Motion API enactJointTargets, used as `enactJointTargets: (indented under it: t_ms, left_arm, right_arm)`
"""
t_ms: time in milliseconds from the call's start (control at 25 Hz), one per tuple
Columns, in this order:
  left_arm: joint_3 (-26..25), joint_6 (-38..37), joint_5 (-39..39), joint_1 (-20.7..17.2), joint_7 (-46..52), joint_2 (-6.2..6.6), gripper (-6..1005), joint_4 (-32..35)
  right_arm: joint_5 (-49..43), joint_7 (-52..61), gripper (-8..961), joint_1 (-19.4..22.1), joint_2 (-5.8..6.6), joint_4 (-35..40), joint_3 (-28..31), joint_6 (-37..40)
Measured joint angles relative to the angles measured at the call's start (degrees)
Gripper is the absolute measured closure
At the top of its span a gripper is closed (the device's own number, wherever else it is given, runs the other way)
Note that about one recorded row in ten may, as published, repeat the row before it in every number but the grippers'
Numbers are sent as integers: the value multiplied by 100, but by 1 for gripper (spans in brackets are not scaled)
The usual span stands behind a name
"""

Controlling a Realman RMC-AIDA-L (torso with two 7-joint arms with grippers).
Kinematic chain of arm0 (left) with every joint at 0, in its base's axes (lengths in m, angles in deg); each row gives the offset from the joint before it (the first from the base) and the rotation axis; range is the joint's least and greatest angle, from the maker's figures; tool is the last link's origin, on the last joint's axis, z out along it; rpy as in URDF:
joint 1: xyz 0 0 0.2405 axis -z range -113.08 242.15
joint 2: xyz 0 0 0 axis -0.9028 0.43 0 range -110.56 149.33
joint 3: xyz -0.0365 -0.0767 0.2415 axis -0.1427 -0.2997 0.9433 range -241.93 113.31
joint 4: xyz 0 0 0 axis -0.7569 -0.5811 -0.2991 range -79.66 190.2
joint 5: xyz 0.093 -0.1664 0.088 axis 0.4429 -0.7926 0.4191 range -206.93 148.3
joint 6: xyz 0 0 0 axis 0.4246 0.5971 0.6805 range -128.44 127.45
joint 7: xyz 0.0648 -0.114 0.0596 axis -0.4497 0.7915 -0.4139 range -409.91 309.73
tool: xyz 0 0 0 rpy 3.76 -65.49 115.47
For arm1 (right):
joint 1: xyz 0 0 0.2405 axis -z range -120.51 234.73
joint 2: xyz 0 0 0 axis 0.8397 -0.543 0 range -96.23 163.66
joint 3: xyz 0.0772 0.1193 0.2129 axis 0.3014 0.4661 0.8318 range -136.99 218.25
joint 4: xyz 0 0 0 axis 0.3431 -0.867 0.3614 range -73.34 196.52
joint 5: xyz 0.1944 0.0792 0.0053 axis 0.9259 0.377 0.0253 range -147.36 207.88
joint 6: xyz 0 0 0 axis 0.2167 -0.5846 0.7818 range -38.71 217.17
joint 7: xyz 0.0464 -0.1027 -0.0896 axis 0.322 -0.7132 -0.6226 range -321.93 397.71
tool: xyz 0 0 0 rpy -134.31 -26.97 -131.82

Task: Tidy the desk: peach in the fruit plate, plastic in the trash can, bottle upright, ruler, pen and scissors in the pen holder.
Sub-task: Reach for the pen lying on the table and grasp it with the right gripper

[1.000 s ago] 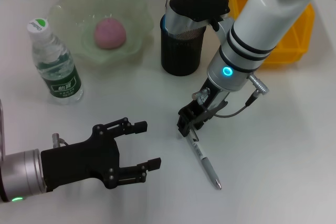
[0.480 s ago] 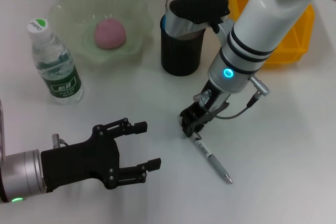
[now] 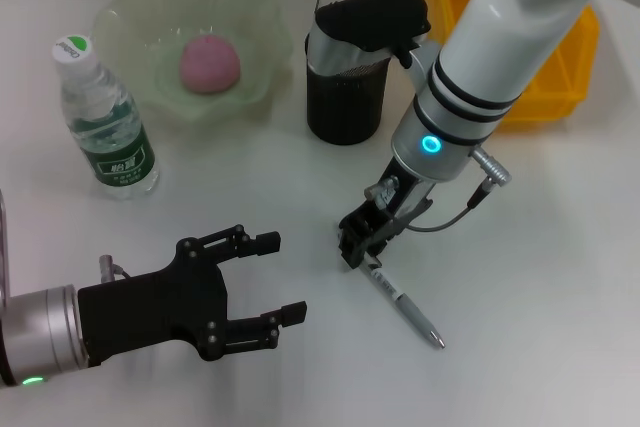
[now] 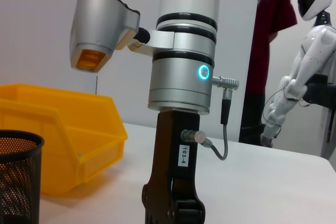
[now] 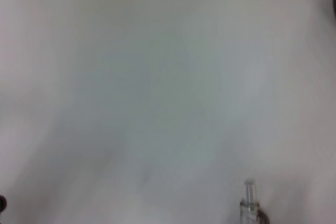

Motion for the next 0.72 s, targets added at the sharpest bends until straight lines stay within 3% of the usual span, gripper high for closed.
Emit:
enactJointTargets:
  t_ms: [80,720]
  left_arm:
    - [0,11,0,0,0,0,197,0]
    - [0,40,-5,7,0,0,197,0]
  right_arm:
    - [24,0,651,-7,0,-10,-3,-4]
    - [45,19,769,-59,0,3,-256,-33]
